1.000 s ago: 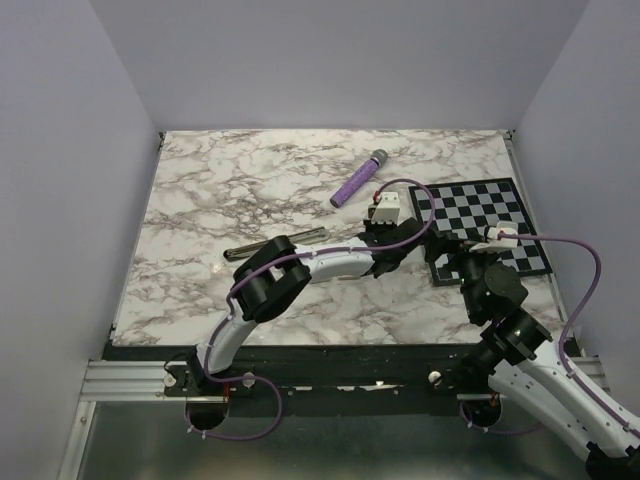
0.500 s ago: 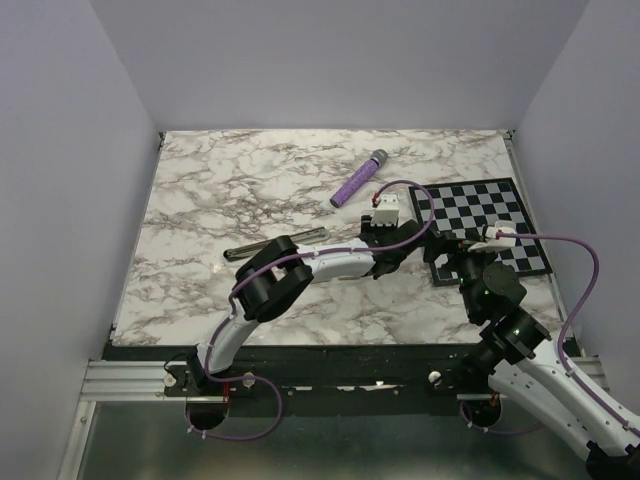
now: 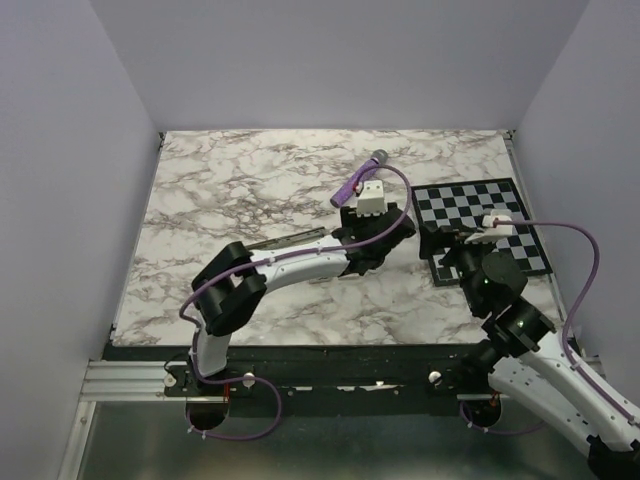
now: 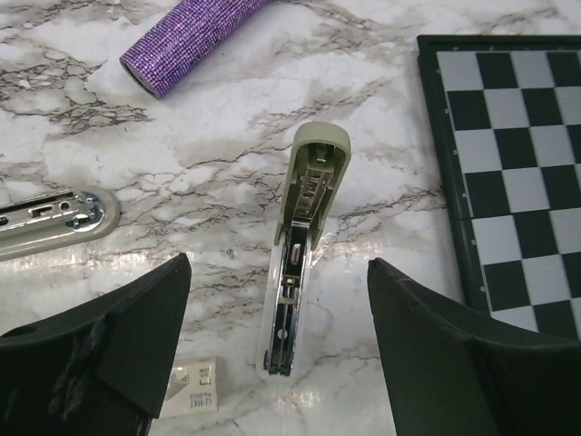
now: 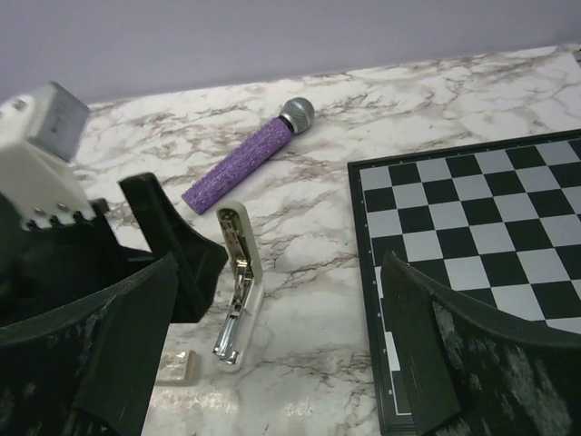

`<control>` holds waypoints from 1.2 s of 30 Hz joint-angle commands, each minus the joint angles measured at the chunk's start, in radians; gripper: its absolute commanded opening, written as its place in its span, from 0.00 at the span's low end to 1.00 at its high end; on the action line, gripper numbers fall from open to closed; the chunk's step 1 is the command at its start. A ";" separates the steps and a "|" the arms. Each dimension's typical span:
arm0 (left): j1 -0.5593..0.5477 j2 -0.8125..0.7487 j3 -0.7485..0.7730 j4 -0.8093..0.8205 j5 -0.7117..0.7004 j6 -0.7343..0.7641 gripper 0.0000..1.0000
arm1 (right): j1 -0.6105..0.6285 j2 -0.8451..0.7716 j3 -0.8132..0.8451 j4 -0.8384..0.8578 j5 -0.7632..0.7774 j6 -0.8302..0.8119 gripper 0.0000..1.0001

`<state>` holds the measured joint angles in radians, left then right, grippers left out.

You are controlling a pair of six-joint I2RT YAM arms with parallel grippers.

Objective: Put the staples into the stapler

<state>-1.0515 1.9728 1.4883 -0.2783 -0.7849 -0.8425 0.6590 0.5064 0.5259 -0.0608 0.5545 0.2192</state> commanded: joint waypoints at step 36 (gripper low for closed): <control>0.377 -1.114 -0.628 0.264 -0.086 0.733 0.99 | 0.001 1.176 0.448 -0.197 -0.203 0.186 1.00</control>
<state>-0.6865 0.8837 0.9031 -0.0910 -0.8494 -0.1867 0.6590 1.6604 0.9470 -0.2646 0.3347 0.4187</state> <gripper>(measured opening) 0.990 0.997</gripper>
